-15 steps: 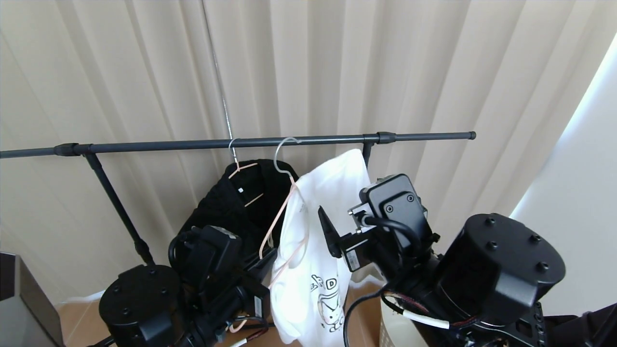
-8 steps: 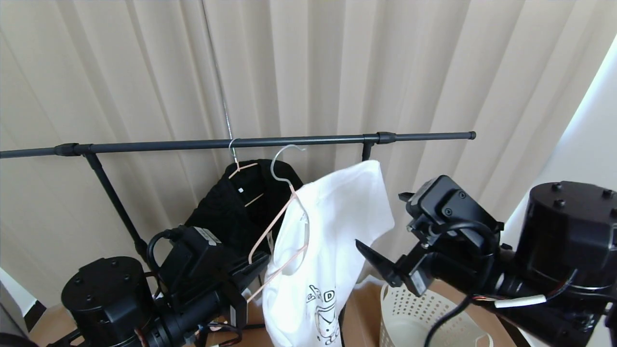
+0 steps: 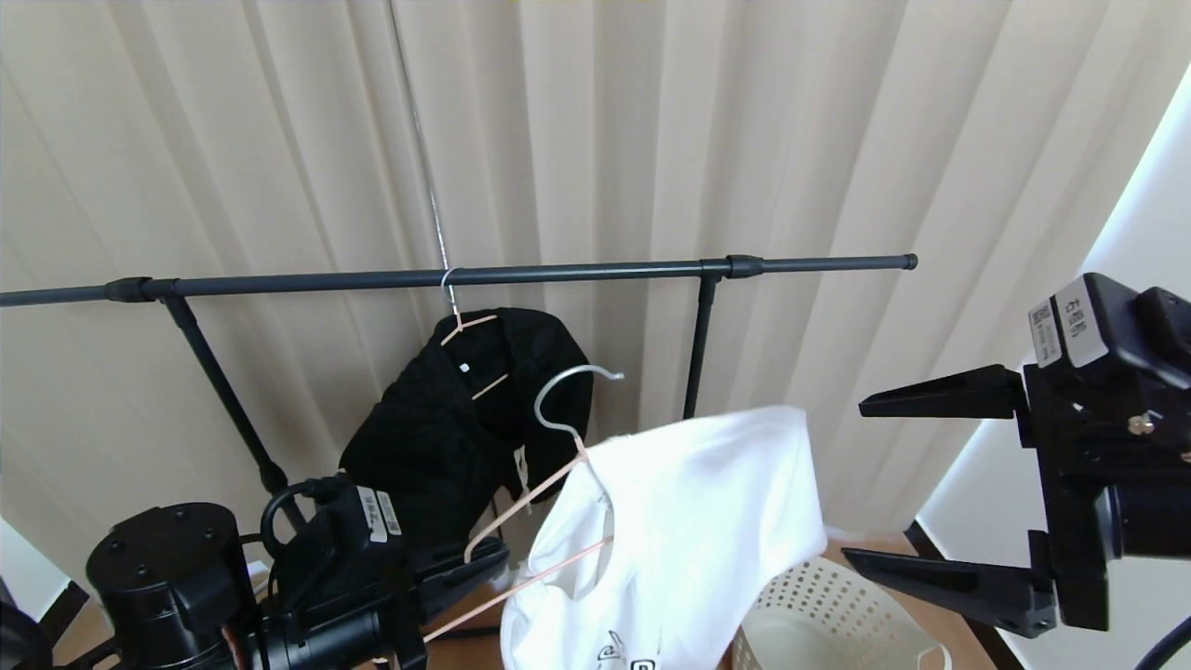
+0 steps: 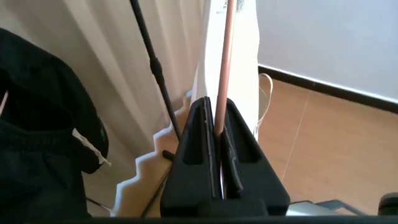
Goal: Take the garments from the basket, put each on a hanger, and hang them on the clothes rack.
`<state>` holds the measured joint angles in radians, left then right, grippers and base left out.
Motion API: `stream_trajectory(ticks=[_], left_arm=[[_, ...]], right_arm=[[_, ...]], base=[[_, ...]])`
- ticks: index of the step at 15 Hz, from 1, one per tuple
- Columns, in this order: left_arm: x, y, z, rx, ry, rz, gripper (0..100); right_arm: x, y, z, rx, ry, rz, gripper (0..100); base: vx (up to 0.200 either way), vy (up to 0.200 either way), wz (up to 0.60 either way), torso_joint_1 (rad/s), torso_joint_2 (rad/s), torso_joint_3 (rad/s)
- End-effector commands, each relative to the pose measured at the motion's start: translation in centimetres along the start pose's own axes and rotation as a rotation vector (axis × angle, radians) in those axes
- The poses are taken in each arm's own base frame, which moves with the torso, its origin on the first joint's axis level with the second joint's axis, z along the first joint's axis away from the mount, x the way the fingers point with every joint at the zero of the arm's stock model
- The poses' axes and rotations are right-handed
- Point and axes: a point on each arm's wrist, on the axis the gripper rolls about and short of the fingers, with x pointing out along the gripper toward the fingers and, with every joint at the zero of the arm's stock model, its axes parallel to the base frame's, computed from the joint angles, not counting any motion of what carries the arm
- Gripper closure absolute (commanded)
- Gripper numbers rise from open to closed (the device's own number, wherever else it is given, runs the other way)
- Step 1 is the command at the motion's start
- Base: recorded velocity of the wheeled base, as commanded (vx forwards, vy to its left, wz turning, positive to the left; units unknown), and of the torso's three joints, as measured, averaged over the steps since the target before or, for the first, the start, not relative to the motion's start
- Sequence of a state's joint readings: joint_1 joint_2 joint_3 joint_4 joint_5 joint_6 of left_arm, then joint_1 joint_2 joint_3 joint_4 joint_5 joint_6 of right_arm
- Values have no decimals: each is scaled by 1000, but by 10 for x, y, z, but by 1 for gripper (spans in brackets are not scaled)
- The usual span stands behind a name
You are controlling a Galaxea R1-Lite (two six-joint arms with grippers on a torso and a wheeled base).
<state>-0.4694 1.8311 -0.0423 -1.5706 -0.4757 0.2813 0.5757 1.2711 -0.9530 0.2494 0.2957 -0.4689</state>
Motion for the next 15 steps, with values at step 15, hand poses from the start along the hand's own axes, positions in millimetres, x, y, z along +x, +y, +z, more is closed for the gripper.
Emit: stream_trajectory(ticks=[15], left_arm=[[-3,-20,1,109,-13,-130,100]], right_arm=[[91,-77,1,-155,212,464,0]], base=[[0,0,0,0,0,0]])
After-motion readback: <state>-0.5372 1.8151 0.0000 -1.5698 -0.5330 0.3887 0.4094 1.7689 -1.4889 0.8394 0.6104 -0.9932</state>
